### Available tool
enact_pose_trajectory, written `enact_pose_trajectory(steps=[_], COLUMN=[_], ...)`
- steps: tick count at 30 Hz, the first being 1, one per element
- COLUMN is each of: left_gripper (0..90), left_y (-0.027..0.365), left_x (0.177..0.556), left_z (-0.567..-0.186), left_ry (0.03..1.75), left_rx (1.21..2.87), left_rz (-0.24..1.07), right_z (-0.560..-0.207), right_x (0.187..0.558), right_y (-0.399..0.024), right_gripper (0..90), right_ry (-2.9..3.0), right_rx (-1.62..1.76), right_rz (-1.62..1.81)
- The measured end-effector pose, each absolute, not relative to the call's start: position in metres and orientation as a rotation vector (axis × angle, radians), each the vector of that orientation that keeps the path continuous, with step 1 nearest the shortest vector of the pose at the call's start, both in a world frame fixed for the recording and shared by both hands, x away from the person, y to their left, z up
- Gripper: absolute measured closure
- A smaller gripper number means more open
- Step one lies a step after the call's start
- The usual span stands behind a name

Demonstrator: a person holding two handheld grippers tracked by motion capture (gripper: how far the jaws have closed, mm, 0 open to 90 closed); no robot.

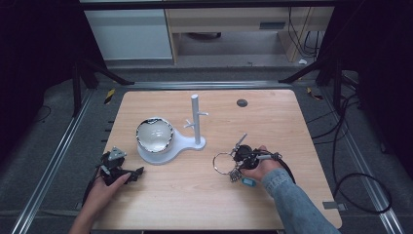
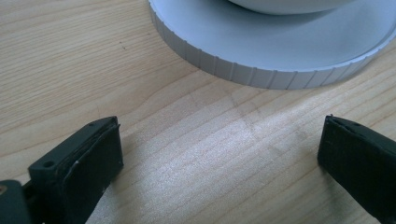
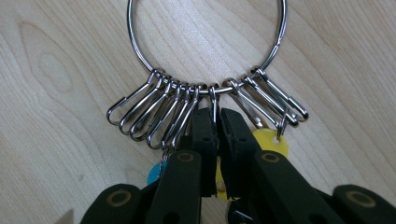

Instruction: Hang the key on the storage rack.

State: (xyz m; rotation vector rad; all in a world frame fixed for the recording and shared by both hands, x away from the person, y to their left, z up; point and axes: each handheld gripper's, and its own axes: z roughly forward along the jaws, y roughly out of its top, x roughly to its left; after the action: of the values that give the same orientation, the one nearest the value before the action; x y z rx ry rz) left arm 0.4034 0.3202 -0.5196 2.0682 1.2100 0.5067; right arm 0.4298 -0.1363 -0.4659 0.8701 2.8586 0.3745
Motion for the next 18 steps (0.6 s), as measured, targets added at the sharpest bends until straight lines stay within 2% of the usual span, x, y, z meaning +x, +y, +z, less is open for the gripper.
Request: enact_pose_trajectory(steps=[18], left_gripper=[0.0], left_y=[0.320], left_x=[0.403], left_z=[-0.520], left_ry=[1.211], left_rx=[2.068], left_rz=[0.508], right_z=[-0.465], right_x=[0.449], right_y=[-0.133], right_gripper=[88.9], right_ry=[2.956], right_rx=[0.847], right_rz=[0.288])
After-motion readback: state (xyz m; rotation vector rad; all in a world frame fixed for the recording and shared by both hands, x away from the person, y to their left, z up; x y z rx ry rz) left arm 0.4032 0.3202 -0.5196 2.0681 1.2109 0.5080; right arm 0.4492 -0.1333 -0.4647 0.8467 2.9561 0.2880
